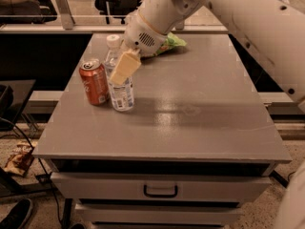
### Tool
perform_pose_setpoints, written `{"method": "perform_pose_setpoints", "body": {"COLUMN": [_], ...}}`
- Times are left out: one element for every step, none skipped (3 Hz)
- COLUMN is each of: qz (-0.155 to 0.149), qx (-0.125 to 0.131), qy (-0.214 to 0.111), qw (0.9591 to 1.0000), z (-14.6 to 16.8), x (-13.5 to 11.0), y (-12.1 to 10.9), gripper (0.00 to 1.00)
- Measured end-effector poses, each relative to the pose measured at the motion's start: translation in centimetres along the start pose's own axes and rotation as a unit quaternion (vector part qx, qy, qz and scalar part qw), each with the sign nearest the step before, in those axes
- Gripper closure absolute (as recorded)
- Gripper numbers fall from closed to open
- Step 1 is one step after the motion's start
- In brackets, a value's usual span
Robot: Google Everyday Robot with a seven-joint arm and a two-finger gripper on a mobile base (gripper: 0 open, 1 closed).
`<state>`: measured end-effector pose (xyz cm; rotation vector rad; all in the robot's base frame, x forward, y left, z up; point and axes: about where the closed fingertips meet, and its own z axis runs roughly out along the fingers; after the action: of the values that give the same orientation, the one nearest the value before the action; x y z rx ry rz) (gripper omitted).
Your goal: Move blue plastic bottle near coke can
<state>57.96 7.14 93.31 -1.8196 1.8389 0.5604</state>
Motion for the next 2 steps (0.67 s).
{"method": "perform_pose_setpoints", "body": {"qz": [0.0,-0.001], "qx": [-0.001,-0.002], "qy": [-0.001,-0.001], "qw": [1.0,1.0], "z": [0.12,0.23], "x": [-0.09,-0.13], "y": [0.06,0.08], "gripper": [0.05,0.0]}}
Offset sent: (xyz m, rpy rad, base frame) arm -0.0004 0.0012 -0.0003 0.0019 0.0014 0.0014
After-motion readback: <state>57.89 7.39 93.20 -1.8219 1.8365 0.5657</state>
